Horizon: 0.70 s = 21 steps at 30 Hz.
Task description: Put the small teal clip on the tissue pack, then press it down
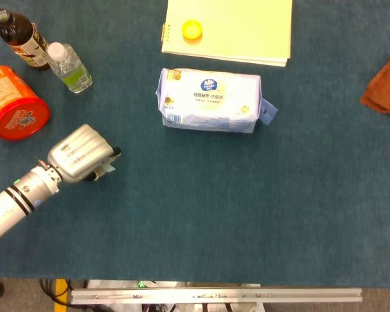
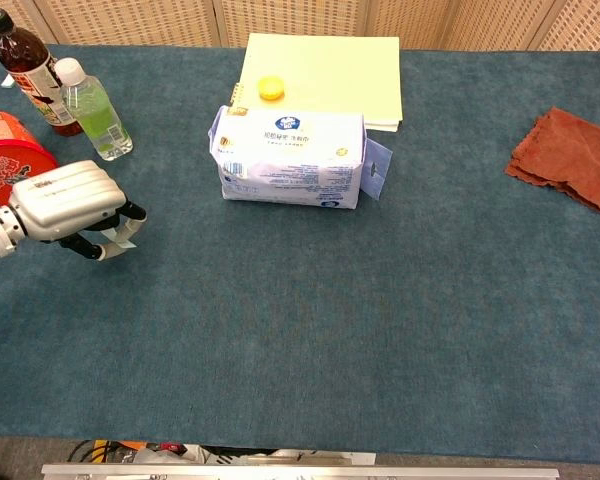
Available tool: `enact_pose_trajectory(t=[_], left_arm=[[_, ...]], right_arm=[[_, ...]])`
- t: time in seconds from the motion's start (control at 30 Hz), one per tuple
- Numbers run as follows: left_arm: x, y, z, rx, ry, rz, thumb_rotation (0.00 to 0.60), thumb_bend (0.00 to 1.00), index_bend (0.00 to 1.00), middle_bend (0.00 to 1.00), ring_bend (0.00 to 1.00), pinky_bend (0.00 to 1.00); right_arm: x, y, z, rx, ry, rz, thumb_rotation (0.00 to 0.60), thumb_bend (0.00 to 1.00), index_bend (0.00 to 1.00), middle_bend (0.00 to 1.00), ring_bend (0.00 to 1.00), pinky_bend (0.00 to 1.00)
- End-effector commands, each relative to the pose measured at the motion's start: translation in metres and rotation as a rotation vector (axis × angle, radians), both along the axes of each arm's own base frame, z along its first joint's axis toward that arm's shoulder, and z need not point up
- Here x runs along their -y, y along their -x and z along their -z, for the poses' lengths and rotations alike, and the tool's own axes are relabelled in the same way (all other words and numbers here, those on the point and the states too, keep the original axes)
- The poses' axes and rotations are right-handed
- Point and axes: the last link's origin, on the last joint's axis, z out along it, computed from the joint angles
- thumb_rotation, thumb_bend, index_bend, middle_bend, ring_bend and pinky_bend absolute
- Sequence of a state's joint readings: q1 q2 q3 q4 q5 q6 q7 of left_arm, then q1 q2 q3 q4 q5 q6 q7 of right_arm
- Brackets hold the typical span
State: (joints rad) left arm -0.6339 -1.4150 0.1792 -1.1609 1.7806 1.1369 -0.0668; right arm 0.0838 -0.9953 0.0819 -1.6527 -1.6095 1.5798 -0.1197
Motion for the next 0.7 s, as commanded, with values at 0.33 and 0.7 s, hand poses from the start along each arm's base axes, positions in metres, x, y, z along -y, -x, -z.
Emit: enact_pose_trajectory(t=[0.33,0.7], left_arm=[[-0.026,-0.053,-0.042,0.214,-0.067,0.009,0.6,0.38,0.6,1.0,1.0,0.82],[-0.048,-0.1,-0.034,0.338,-0.046,0.029,0.6,0.38,0.6,1.0,1.0,0.82]], right_arm=[[0.0,-0.001,0.005,0.004,-0.008,-0.003,0.6,0.36,0.0,0.22,0.13,0.19],[-0.002,-0.001,0.005,0.005,-0.005,0.004,0.6,0.36,0.0,0.22,0.13,0.19]])
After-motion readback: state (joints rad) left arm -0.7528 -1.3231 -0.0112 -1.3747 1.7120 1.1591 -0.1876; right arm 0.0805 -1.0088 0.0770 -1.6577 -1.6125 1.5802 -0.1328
